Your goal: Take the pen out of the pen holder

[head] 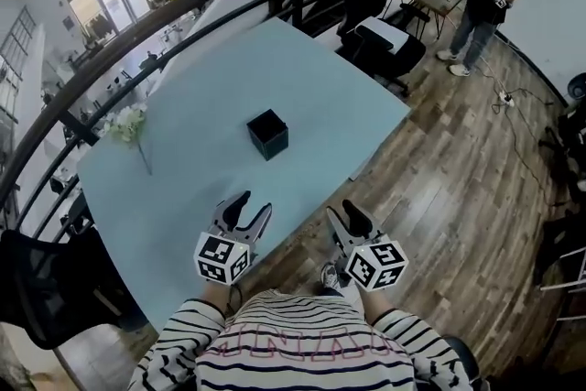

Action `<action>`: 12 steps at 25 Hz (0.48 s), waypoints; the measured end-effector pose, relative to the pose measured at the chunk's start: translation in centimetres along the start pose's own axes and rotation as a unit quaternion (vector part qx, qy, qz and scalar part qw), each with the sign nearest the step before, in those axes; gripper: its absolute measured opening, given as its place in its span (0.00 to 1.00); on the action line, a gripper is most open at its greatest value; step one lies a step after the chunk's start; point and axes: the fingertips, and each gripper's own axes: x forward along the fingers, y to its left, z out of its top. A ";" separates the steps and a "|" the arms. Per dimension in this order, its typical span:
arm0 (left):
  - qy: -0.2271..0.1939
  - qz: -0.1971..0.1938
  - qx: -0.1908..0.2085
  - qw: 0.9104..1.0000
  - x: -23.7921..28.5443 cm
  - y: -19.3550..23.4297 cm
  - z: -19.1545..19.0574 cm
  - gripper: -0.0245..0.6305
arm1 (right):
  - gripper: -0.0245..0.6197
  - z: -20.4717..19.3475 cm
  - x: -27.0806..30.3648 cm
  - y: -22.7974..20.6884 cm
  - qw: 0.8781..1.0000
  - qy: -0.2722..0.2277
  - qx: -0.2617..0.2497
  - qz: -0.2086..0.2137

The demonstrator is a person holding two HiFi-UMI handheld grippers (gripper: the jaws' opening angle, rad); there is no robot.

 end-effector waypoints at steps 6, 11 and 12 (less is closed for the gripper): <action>0.001 0.054 -0.011 0.998 3.6 -0.1 0.9 0.34 | 0.35 2.1 2.2 -3.8 0.998 0.025 -0.013 0.055; 0.003 0.102 -0.013 0.995 5.3 -0.2 1.5 0.34 | 0.34 3.2 3.3 -6.1 0.994 0.040 -0.027 0.096; 0.003 0.109 -0.011 0.994 5.7 -0.2 1.7 0.34 | 0.34 3.5 3.3 -6.4 0.994 0.039 -0.031 0.101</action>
